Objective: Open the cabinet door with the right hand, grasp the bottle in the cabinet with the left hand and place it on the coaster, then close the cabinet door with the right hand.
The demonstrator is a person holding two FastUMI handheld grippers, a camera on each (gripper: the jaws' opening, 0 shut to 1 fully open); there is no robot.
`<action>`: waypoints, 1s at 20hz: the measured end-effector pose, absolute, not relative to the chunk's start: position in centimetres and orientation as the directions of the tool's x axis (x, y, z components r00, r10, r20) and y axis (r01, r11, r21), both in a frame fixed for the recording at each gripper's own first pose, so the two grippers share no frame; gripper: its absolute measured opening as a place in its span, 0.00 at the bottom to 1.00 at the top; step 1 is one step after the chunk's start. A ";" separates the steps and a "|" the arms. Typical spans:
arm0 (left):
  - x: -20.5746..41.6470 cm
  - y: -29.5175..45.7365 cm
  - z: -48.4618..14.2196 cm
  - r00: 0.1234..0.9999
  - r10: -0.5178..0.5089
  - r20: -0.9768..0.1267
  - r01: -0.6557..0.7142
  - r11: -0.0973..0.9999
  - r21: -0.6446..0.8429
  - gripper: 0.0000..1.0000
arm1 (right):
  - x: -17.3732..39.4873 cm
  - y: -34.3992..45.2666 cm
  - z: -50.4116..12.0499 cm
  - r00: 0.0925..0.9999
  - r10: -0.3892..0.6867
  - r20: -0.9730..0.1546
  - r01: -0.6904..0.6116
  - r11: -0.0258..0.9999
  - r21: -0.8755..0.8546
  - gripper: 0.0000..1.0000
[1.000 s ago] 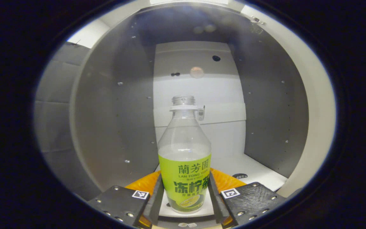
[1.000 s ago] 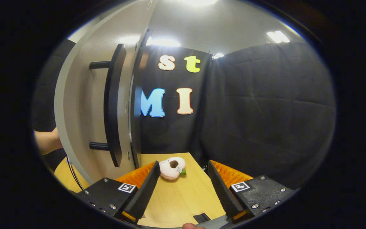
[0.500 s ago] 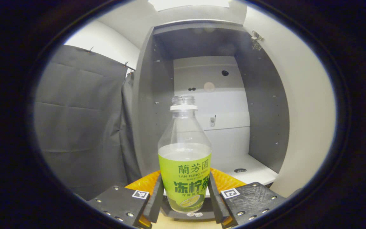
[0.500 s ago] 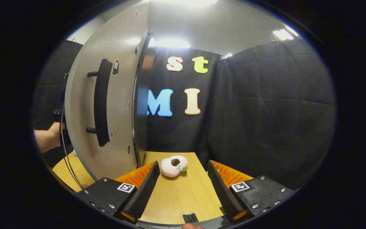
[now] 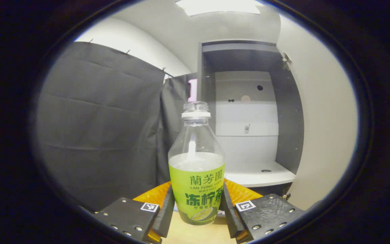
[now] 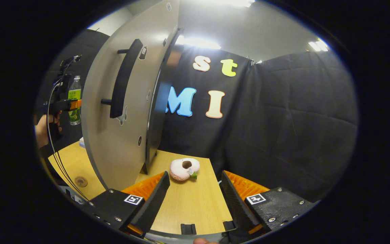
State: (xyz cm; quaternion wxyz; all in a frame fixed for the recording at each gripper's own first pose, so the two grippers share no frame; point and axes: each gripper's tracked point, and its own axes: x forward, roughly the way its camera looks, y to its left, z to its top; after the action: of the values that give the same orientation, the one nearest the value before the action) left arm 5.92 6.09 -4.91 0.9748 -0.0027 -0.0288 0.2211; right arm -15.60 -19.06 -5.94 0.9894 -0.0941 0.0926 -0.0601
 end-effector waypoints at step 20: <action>-4.1 7.1 -35.2 0.895 0.444 -0.030 -0.442 0.895 0.051 0.72 | -16.7 -17.9 -22.4 0.862 -0.196 -0.468 0.060 0.956 -0.288 0.96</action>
State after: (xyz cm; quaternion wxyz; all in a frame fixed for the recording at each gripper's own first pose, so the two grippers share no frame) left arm -4.06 7.14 -35.22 0.9733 0.0216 0.0206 0.2278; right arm -16.71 -17.89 -22.36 0.9555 -0.1331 0.2544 -0.0671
